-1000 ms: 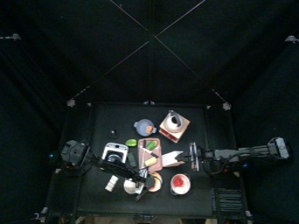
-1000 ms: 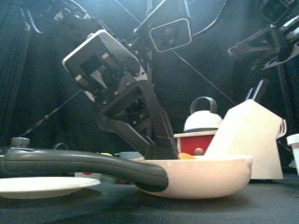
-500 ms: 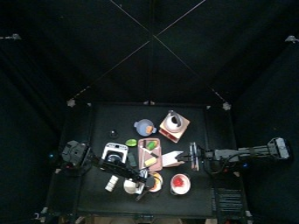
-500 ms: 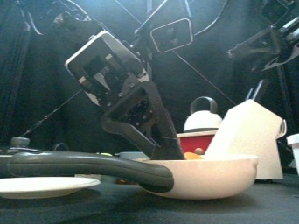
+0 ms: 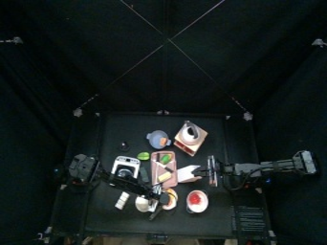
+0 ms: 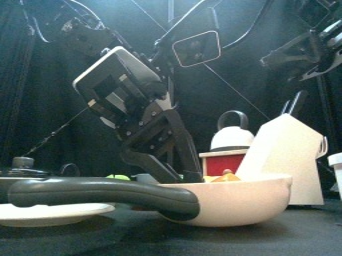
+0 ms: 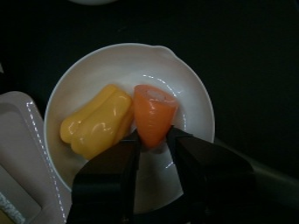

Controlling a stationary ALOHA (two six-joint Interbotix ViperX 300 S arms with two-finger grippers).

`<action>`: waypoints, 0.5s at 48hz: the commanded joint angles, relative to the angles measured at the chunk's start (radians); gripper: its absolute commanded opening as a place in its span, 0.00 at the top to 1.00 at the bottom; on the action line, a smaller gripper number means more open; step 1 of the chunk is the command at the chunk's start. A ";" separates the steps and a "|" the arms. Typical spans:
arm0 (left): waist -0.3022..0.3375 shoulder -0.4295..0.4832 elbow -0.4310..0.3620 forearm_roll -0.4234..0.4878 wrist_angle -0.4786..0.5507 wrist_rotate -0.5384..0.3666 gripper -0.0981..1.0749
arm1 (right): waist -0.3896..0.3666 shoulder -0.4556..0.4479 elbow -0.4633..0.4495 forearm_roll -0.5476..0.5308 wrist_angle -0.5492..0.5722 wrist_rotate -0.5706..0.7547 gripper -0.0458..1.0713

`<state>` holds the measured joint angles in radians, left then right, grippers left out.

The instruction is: Grab corn bottom

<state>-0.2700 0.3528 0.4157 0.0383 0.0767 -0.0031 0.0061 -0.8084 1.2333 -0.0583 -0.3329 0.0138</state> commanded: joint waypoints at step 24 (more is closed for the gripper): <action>-0.003 -0.117 0.018 -0.002 0.006 0.003 0.29 | -0.006 0.006 -0.009 0.002 -0.008 -0.002 0.94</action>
<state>-0.2715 0.2838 0.4357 0.0383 0.0828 0.0000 0.0031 -0.8084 1.2349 -0.0583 -0.3329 0.0138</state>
